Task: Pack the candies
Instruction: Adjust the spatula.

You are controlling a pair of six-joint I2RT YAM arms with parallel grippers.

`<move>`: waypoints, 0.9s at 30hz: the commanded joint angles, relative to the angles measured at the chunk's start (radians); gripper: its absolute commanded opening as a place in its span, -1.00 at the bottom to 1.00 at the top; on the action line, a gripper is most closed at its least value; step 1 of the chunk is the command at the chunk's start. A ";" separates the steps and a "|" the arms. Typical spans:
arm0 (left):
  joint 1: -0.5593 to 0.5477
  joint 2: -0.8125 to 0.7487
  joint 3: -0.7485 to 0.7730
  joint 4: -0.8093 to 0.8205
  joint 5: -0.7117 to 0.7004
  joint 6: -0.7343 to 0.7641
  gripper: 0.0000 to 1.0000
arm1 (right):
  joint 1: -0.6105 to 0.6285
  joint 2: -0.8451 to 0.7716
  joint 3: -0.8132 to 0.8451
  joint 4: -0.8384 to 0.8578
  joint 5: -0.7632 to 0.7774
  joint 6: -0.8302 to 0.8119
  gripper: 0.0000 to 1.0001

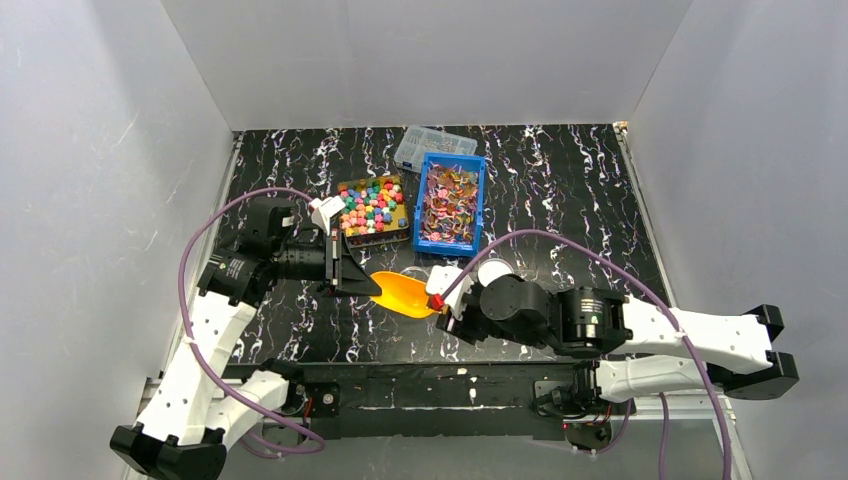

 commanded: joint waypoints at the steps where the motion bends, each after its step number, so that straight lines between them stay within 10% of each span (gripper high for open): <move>1: -0.001 -0.029 -0.009 0.010 0.061 -0.015 -1.00 | 0.006 -0.074 -0.041 0.141 -0.015 -0.022 -0.01; 19: -0.001 -0.035 -0.033 0.037 0.076 -0.046 -1.00 | 0.006 -0.082 -0.090 0.282 -0.069 -0.049 -0.12; 27: 0.000 -0.038 -0.050 0.037 0.075 -0.044 -1.00 | 0.006 -0.092 -0.099 0.318 -0.098 -0.055 -0.77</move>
